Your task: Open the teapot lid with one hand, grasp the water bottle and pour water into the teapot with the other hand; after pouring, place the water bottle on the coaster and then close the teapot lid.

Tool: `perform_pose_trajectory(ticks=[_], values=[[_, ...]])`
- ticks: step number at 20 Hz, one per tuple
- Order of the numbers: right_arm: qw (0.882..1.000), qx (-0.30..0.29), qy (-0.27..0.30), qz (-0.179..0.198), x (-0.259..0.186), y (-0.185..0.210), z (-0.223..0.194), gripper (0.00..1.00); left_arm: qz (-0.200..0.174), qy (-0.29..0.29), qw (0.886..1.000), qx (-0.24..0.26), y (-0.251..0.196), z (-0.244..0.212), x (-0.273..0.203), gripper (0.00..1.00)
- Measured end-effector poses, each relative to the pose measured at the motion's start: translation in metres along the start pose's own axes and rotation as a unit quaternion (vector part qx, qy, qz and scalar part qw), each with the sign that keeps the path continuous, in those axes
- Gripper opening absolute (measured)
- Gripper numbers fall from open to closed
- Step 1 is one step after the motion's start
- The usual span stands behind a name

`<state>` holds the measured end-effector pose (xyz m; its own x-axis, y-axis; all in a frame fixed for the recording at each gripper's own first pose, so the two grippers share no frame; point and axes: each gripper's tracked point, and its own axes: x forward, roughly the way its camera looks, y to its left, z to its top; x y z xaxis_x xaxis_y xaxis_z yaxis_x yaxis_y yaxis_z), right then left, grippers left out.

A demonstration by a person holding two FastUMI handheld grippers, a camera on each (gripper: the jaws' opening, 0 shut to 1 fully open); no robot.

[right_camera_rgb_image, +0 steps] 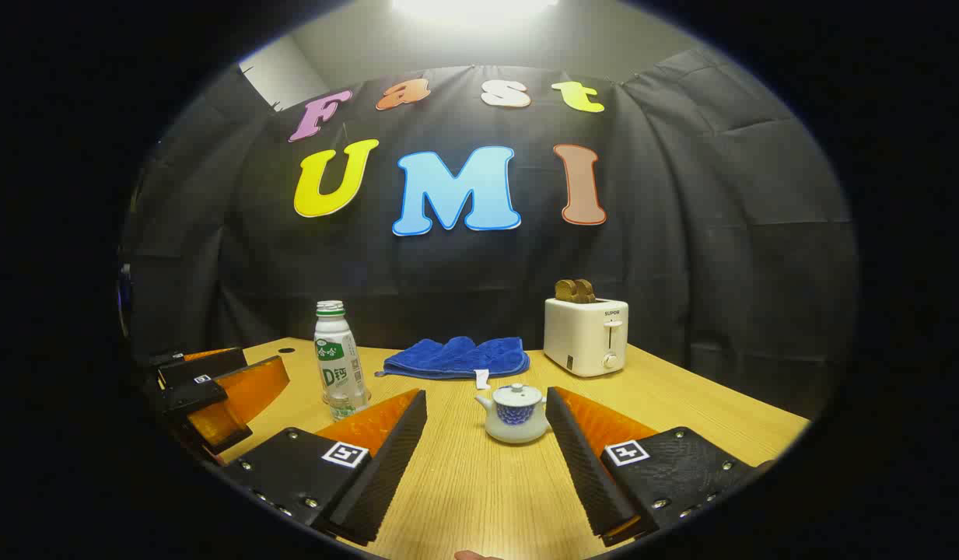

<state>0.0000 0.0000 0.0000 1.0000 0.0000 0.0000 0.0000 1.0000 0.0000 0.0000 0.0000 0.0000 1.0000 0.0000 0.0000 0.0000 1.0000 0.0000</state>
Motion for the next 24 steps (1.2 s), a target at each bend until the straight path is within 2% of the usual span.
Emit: perform_pose_trajectory(ticks=[4, 17, 24], values=[[1.000, -0.001, -0.003, -0.001, -0.001, -0.002, 0.005, 0.95, 0.011, 0.004, 1.000, 0.025, 0.006, -0.005, 0.004, 0.99], [1.000, -0.006, 0.005, -0.006, 0.010, -0.006, 0.000, 0.95, -0.003, 0.008, 0.999, 0.031, 0.000, -0.009, 0.008, 0.99], [0.999, -0.002, 0.039, -0.020, 0.066, -0.021, -0.009, 0.95, -0.003, 0.027, 0.999, 0.021, 0.006, -0.020, 0.034, 0.94]])
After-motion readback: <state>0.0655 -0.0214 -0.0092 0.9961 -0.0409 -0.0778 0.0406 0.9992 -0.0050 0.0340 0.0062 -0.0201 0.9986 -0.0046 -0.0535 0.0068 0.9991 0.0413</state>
